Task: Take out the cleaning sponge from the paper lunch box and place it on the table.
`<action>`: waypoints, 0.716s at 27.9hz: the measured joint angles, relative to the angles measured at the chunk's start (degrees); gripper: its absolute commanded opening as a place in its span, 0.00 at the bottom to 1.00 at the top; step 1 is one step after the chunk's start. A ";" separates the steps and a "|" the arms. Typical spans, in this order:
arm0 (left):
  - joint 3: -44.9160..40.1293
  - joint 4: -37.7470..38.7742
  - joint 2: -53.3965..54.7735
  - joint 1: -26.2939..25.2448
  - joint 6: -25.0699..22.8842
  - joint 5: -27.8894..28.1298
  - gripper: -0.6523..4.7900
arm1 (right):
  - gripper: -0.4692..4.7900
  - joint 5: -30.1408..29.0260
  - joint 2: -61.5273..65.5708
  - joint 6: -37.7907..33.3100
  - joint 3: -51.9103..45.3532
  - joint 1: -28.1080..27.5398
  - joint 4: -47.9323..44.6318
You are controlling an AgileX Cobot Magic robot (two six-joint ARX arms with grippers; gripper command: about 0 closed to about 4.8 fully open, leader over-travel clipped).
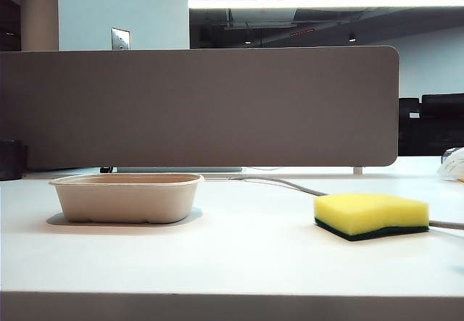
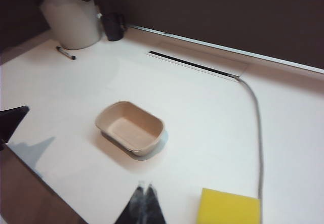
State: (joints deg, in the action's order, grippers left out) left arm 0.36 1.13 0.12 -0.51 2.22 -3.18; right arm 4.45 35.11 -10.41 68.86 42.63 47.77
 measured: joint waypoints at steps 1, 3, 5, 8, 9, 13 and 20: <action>0.00 -0.02 0.00 0.00 -0.02 -0.02 0.11 | 0.08 -0.24 -2.64 -0.28 -3.39 0.02 -1.75; 0.00 0.00 0.00 0.00 -0.02 -0.02 0.11 | 0.08 -0.35 -7.30 -0.50 -8.44 0.02 -5.40; 0.00 0.00 0.00 0.00 0.00 -0.04 0.11 | 0.08 -0.35 -10.69 -0.55 -12.31 0.02 -9.01; 0.00 0.02 0.00 0.00 0.00 -0.02 0.11 | 0.08 -0.15 -15.85 -0.52 -18.32 -0.02 -12.83; 0.00 0.02 0.00 0.00 -0.02 -0.02 0.11 | 0.08 -0.15 -17.09 -0.52 -19.21 -0.02 -12.74; 0.00 0.02 0.00 0.00 -0.02 -0.02 0.11 | 0.08 -0.20 -20.31 -0.52 -20.76 -0.02 -11.02; 0.00 0.02 0.00 0.00 -0.02 -0.02 0.11 | 0.08 -0.15 -23.78 -0.52 -20.85 -0.02 -1.92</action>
State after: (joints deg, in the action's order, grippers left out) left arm 0.36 1.15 0.12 -0.51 2.20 -3.20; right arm 4.29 11.33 -10.94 48.01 42.61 45.84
